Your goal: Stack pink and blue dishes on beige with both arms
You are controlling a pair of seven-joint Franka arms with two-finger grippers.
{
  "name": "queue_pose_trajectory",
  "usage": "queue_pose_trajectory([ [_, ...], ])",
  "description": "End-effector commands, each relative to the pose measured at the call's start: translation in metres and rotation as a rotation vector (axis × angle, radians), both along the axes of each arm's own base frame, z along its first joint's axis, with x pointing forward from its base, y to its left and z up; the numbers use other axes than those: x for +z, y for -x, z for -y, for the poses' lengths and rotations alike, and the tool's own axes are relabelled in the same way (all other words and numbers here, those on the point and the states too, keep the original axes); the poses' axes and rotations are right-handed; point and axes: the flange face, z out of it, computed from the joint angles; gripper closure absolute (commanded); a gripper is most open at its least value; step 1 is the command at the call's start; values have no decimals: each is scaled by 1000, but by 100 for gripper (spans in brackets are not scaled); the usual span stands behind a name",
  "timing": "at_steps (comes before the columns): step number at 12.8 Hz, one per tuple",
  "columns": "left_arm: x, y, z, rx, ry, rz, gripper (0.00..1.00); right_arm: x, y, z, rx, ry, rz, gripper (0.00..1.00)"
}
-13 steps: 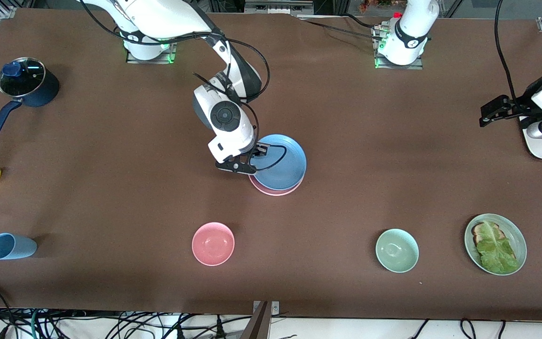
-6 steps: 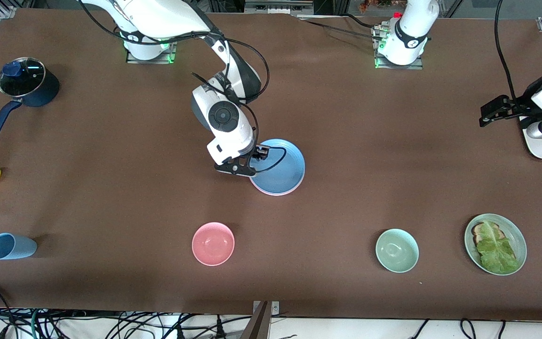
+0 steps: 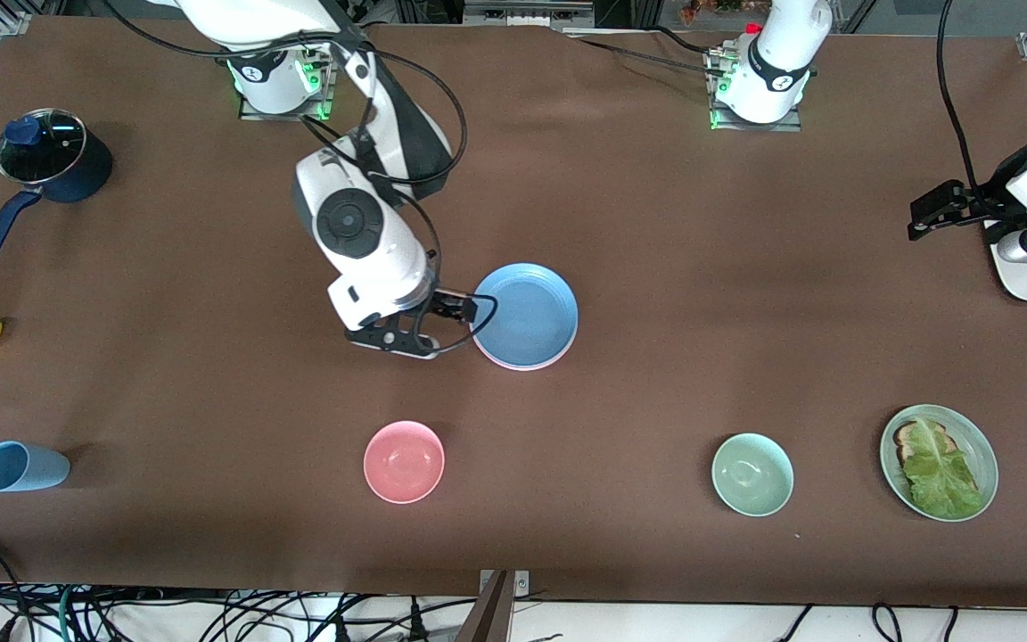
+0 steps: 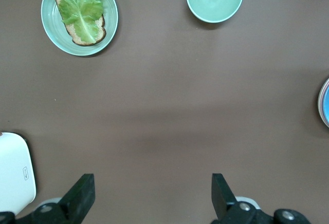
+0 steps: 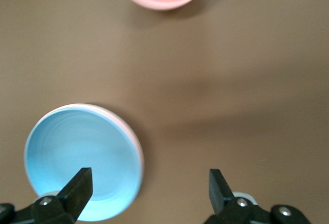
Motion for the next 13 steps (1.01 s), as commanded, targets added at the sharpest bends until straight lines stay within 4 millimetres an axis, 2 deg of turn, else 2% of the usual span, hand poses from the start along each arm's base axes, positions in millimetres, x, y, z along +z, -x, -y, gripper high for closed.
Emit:
queue_pose_trajectory([
  [1,2,4,1,-11,12,5,0,58,-14,68,53,24,26,0],
  [3,1,4,2,-12,12,3,0,87,-18,118,102,46,5,0],
  [5,2,4,2,-13,10,5,0,117,-15,159,145,48,-8,0],
  [8,2,4,2,-13,10,5,0,143,-9,204,157,50,-36,0],
  [9,2,4,2,-13,10,5,0,162,-7,204,185,41,-16,0],
  [10,2,4,2,-13,10,5,0,176,-5,219,176,39,4,0],
  [11,2,4,2,-13,10,5,0,183,-1,228,174,22,-7,0],
  [13,1,4,2,-13,10,3,0,206,14,258,159,-10,6,0],
])
